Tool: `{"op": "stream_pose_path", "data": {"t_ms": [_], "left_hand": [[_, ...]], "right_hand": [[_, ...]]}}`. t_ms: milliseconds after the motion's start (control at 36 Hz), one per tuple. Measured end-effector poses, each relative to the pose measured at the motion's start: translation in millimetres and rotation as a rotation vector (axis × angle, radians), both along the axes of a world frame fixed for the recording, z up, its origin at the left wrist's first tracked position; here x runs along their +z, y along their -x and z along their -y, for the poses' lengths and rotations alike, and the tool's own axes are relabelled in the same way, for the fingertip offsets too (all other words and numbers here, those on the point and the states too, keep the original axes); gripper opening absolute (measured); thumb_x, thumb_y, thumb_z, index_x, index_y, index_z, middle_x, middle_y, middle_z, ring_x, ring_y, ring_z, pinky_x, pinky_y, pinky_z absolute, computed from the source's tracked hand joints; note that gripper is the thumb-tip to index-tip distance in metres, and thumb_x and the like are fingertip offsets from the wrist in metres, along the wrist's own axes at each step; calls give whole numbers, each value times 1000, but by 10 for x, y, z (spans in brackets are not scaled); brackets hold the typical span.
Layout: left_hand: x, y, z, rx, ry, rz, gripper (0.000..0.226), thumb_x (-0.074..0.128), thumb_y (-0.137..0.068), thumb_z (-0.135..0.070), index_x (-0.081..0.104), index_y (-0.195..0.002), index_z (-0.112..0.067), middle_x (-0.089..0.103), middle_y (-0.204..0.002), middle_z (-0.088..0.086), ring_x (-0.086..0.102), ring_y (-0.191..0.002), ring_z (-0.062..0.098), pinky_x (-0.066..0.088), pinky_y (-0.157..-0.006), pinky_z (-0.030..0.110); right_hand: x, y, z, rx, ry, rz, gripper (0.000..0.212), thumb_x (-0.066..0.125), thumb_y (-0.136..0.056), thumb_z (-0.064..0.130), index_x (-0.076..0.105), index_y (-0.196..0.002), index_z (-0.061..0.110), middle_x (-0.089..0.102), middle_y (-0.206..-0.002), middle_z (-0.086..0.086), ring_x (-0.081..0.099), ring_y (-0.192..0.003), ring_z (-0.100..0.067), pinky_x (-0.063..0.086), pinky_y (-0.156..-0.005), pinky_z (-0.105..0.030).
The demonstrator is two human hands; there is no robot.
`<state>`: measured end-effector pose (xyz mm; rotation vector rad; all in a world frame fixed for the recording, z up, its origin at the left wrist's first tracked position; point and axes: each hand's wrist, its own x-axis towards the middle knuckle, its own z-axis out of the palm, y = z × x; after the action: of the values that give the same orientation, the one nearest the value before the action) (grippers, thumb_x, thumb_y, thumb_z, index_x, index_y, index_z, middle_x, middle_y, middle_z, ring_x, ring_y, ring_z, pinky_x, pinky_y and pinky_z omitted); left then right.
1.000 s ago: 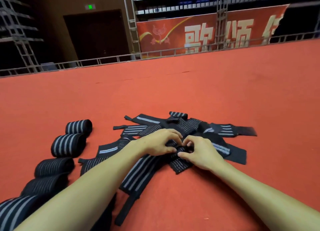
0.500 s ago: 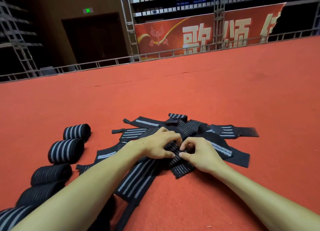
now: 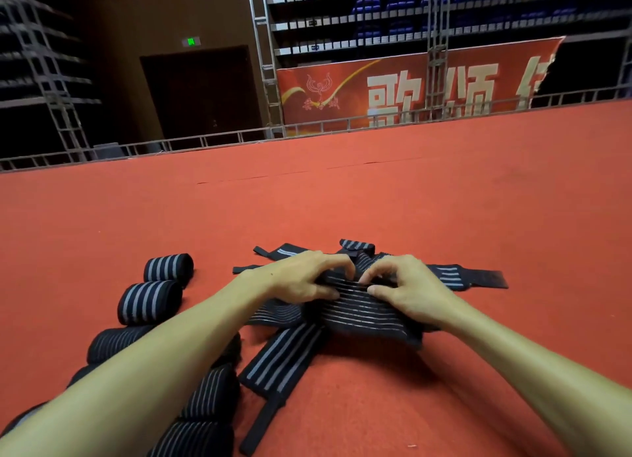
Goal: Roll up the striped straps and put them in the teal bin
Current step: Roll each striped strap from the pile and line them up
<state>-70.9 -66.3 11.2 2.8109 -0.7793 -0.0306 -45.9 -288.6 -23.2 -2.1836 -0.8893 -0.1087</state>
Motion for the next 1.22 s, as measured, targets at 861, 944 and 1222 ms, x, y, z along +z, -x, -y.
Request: {"op": "stream_pose_path", "data": {"t_ms": [861,944,1222], "left_hand": [[259,382,325,-91,-50,-112,64,70,-90,-19,43,-146,-38,47,-148,-20,44,-135,4,37,-109,26],[254,373,313,-88,-70,-122,64,69,-90,-17,44,-145,-36,47,-147,-21,45,-134,5,39,-110,29],[-24,383,122,-61,-77,-180,57,67,-93,-20,47,-142,-39,49,-145,-20,45,-132,2,38,-111,35]], "right_hand": [[274,-11,1341,38,47,-77,31,78,-83,6,75,-92,36,75,-100,3,69,-95,-11,53,-91,-33],[276,-28,1464,-8,44,-69,30,78,-83,6,75,-91,35,75,-100,5,68,-94,-8,53,-92,-32],[133,-61,1863,-98,51,-113,28,79,-81,3,77,-90,29,76,-95,8,68,-89,-3,50,-83,-18]]}}
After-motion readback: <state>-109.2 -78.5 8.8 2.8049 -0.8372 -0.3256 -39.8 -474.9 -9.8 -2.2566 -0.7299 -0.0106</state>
